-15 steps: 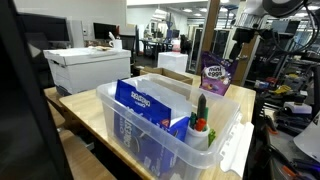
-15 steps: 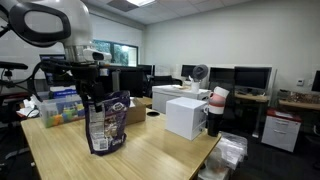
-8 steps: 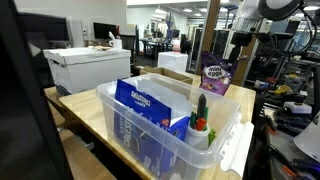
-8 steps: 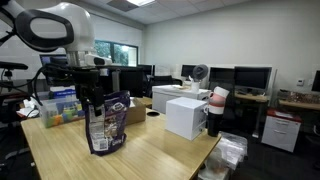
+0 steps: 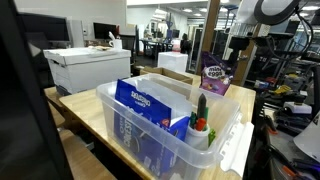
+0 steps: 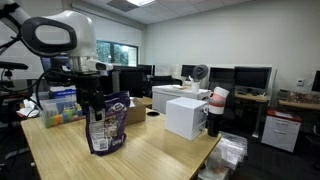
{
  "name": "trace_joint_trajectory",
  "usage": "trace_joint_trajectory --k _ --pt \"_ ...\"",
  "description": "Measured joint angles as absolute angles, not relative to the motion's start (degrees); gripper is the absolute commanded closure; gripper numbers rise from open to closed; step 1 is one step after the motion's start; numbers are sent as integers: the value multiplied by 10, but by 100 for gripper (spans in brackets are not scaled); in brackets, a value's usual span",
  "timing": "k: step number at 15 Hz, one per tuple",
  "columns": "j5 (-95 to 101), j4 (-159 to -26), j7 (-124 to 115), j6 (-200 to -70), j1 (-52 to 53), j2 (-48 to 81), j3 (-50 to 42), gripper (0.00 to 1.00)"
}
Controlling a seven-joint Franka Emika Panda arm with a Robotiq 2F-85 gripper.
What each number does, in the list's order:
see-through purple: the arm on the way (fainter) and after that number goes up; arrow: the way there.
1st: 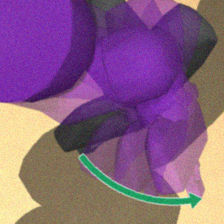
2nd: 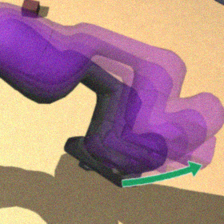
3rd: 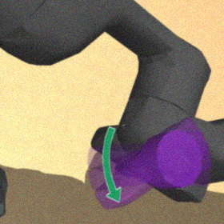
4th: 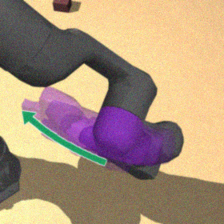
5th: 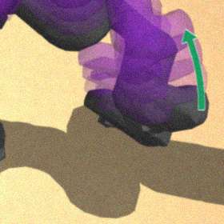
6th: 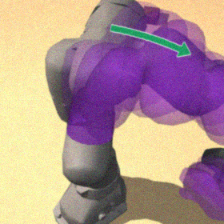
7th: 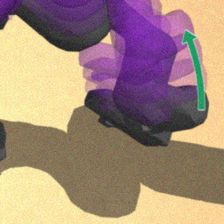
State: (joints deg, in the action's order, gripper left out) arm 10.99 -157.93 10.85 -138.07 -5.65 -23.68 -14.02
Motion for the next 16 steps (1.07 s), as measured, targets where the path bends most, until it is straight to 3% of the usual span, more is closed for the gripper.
trace_joint_trajectory --k 5,10,12,14,15,16 --pt "120 -1579 108 -1391 -70 -225 -129 1" --pt "134 -1579 108 -1407 -83 -213 -119 18" --pt "136 -1579 108 -1409 -86 -209 -117 15" --pt "136 -1579 108 -1409 -88 -205 -115 28" --pt "136 -1579 108 -1409 -88 -204 -114 40" --pt "136 -1579 108 -1409 -88 -202 -114 43"
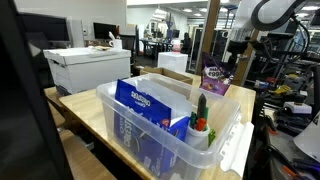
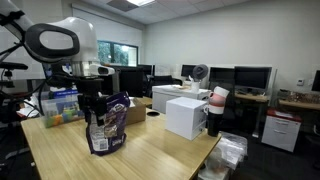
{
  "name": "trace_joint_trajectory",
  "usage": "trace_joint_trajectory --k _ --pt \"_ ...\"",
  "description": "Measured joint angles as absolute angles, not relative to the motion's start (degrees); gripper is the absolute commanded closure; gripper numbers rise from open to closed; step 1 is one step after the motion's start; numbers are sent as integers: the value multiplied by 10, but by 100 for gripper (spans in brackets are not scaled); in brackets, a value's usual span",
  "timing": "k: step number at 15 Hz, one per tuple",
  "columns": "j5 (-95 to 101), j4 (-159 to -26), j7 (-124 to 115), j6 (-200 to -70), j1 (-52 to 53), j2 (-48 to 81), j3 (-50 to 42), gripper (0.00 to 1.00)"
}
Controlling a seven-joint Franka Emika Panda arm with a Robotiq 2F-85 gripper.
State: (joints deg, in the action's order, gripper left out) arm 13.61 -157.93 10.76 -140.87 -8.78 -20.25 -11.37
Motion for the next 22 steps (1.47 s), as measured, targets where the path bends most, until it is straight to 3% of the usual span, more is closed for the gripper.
trace_joint_trajectory --k 10,16,22 --pt "137 -1575 96 -1407 -89 -197 -109 92" --pt "140 -1561 57 -1382 -95 -197 -91 100" --pt "146 -1545 26 -1335 -96 -197 -76 98"
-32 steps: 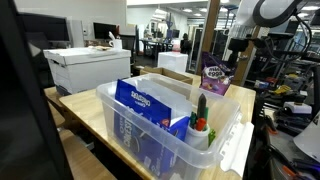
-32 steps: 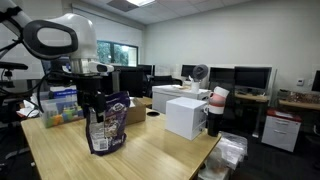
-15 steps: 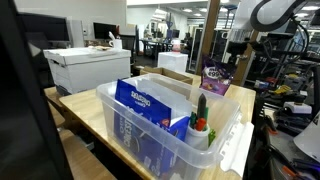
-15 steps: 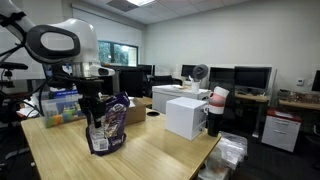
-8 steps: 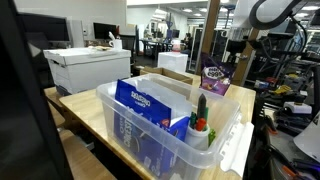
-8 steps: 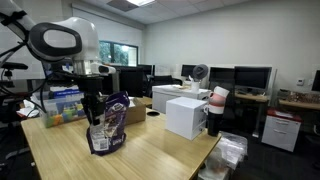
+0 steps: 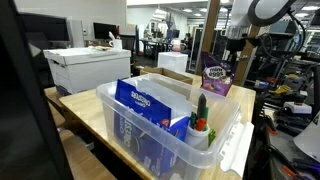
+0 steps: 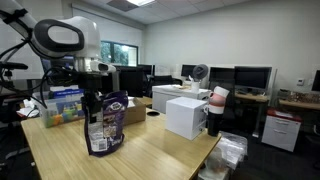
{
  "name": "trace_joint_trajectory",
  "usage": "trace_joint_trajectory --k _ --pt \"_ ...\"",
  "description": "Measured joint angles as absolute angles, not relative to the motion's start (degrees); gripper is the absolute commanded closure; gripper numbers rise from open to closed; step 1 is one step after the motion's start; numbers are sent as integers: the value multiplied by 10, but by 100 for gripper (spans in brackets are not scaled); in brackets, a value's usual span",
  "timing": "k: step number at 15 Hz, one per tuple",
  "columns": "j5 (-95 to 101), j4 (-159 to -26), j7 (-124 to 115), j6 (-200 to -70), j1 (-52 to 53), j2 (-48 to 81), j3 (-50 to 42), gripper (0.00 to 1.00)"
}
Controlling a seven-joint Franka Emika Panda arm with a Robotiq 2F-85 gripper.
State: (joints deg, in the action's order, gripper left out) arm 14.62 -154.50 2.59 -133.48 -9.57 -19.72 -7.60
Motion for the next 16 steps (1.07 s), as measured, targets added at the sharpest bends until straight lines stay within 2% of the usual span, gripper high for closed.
trace_joint_trajectory --k 16 --pt "207 -1437 -87 -1140 -71 -197 15 98"
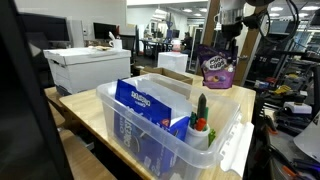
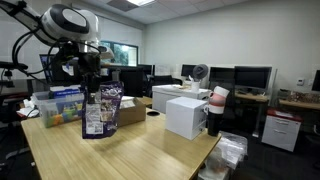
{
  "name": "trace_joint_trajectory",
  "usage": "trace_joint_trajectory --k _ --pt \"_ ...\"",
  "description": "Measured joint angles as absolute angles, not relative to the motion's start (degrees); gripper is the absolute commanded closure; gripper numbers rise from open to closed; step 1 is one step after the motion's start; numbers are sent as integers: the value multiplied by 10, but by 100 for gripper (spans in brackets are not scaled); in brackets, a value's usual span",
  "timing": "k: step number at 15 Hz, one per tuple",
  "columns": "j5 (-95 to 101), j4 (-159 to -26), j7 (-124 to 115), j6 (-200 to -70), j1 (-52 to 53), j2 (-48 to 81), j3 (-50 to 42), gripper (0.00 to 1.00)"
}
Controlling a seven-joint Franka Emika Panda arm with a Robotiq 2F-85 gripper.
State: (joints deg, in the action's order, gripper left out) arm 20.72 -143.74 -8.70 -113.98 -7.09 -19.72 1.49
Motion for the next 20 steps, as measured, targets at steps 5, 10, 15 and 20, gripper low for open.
trace_joint_trajectory --k 5,10,15,20 --pt "216 -1394 -111 -1099 -50 -197 39 98" --pt "230 -1344 -143 -1058 -32 -197 64 98" --pt "230 -1300 -175 -1021 -8 -197 89 98" --pt "228 -1269 -204 -988 23 -197 118 98"
